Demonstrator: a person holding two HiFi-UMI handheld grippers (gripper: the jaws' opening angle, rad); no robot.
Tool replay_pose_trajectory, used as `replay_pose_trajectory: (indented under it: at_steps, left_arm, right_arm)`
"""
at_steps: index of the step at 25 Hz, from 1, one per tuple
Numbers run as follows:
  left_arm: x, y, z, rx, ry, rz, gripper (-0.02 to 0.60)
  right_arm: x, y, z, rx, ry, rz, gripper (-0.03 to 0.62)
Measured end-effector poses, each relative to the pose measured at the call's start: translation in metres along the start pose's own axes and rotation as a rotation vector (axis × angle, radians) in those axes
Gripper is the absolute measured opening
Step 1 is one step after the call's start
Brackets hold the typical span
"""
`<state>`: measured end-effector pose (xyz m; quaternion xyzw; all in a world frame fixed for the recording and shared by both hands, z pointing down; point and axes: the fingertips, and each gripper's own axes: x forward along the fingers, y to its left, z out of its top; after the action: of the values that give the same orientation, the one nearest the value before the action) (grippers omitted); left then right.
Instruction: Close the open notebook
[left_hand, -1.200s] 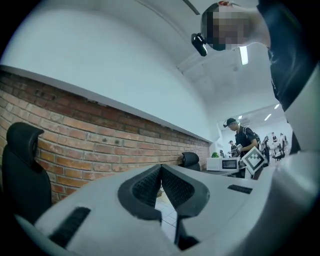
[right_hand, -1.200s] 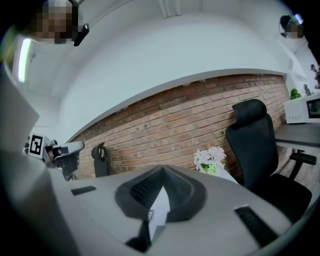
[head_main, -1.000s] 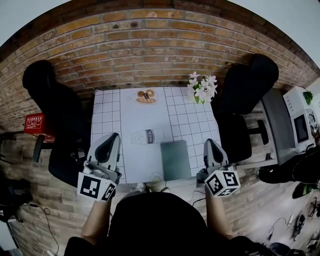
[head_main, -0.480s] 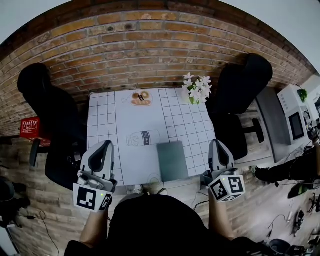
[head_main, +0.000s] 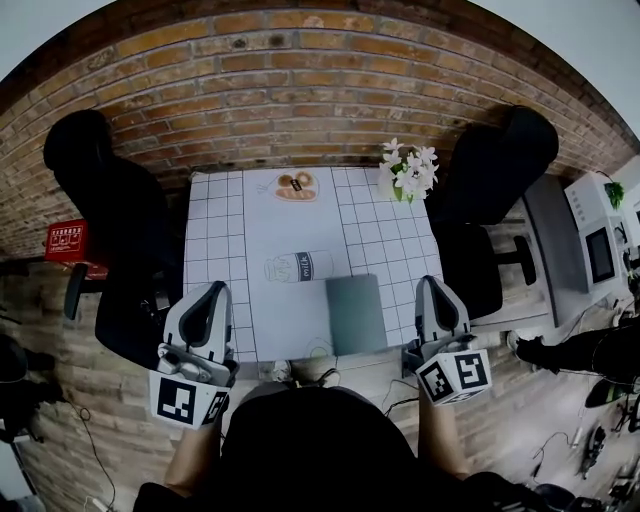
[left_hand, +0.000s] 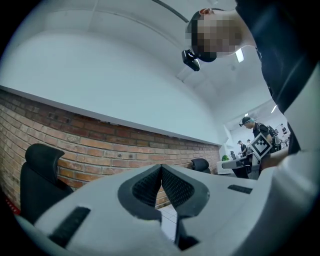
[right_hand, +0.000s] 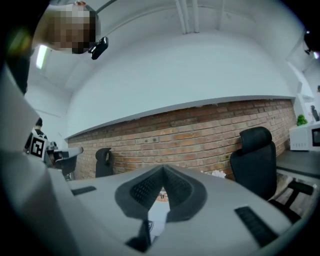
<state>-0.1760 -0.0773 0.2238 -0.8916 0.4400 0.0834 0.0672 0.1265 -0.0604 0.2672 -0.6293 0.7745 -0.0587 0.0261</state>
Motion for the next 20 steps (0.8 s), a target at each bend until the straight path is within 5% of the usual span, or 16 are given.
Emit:
replay_pose_trajectory:
  at_steps: [20]
  left_arm:
    - [0.002, -0.001, -0.005, -0.015, -0.032, -0.014, 0.025]
  right_arm:
    - [0.000, 0.008, 0.010, -0.051, -0.034, 0.010, 0.012]
